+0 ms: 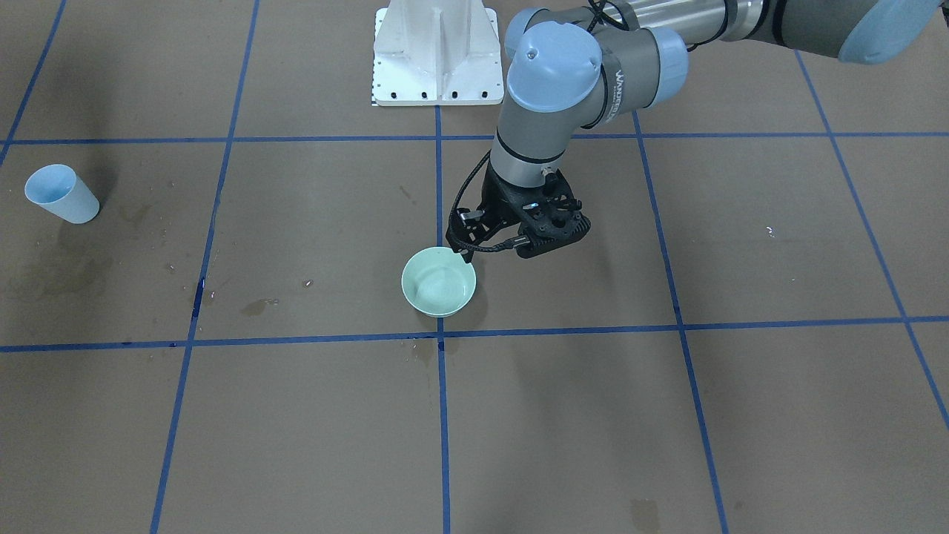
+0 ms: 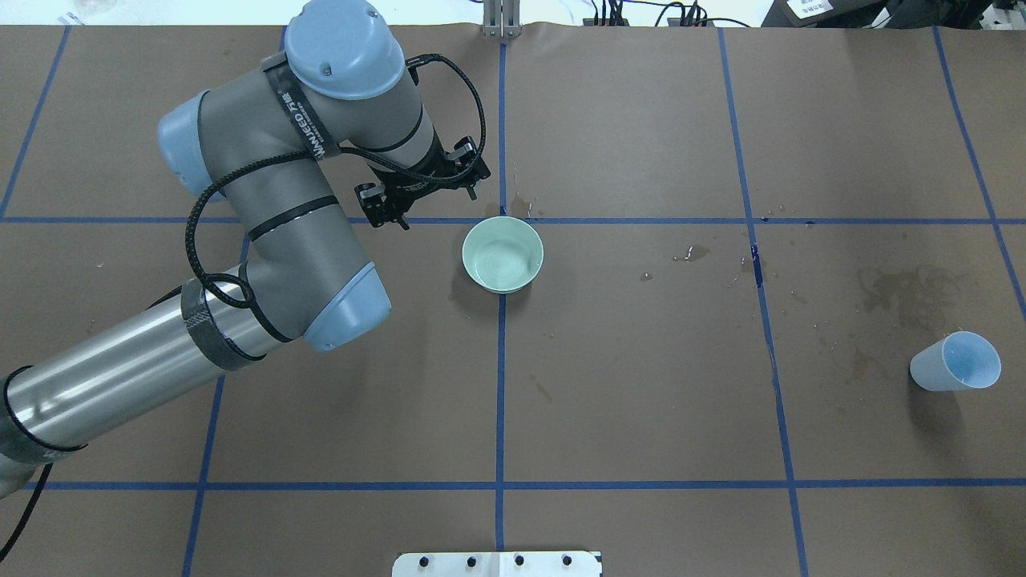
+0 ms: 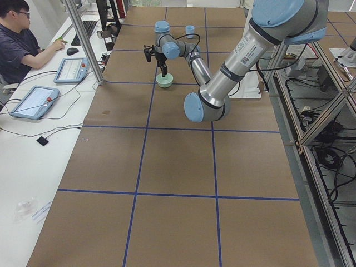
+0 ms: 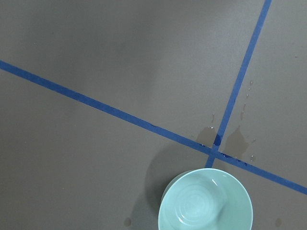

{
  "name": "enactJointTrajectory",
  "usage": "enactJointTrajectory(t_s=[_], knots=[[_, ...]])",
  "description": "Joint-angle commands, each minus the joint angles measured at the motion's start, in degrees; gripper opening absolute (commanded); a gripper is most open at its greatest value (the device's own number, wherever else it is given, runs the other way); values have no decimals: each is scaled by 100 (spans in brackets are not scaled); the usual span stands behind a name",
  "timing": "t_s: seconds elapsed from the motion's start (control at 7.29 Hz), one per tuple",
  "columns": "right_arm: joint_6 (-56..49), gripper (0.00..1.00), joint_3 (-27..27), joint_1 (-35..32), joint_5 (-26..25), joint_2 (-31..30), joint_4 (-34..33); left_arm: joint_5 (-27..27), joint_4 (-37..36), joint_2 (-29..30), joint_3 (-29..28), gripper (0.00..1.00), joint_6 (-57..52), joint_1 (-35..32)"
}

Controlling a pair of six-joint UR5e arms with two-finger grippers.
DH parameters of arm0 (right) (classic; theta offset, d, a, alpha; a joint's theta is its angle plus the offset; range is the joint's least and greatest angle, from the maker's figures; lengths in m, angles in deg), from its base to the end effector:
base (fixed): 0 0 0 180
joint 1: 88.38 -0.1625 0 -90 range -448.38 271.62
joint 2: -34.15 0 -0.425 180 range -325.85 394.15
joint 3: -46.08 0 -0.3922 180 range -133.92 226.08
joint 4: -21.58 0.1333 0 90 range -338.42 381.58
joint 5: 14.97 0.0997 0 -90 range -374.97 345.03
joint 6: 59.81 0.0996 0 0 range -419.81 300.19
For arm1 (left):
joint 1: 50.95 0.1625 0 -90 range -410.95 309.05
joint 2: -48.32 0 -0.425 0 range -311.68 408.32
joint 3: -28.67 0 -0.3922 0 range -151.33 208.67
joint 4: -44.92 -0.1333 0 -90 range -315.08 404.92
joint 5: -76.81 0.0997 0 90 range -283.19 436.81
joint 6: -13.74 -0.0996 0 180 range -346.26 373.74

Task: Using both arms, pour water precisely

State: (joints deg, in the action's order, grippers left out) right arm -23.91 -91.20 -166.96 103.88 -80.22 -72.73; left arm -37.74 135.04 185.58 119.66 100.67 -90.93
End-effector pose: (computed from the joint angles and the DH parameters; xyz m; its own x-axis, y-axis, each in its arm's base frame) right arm 0.0225 -0.3190 0.4478 0.7808 0.2821 0.5575 -0.3335 0.9427 -0.0098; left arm 0.4829 -0.5249 0.1440 0.5269 -0.3782 -0.7612 0.3187 0.9181 -0.2356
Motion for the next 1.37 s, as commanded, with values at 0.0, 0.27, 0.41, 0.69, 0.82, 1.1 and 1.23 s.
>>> enactJointTrajectory(t_s=[0.0, 0.27, 0.41, 0.69, 0.82, 1.1, 1.23], knots=[[2373, 100, -238, 1423, -1006, -349, 736, 11, -4, -76, 6, 100, 34, 7], [3525, 100, -282, 2667, -2212, -1022, 1726, 11, -4, -85, 6, 100, 60, 7], [3686, 100, -282, 2802, -2348, -1435, 2332, 11, -4, -85, 6, 100, 69, 16], [3896, 100, -274, 3127, -2769, -1738, 2795, 11, 5, -94, -2, 100, 69, 24], [4534, 100, -274, 3999, -3659, -1790, 2795, 11, 5, -94, -2, 100, 69, 25], [5729, 100, -265, 5528, -5004, -2009, 2734, 2, 5, -94, -2, 100, 69, 16], [6292, 100, -265, 6137, -5552, -2080, 2464, 2, 5, -103, -2, 100, 69, 16]])
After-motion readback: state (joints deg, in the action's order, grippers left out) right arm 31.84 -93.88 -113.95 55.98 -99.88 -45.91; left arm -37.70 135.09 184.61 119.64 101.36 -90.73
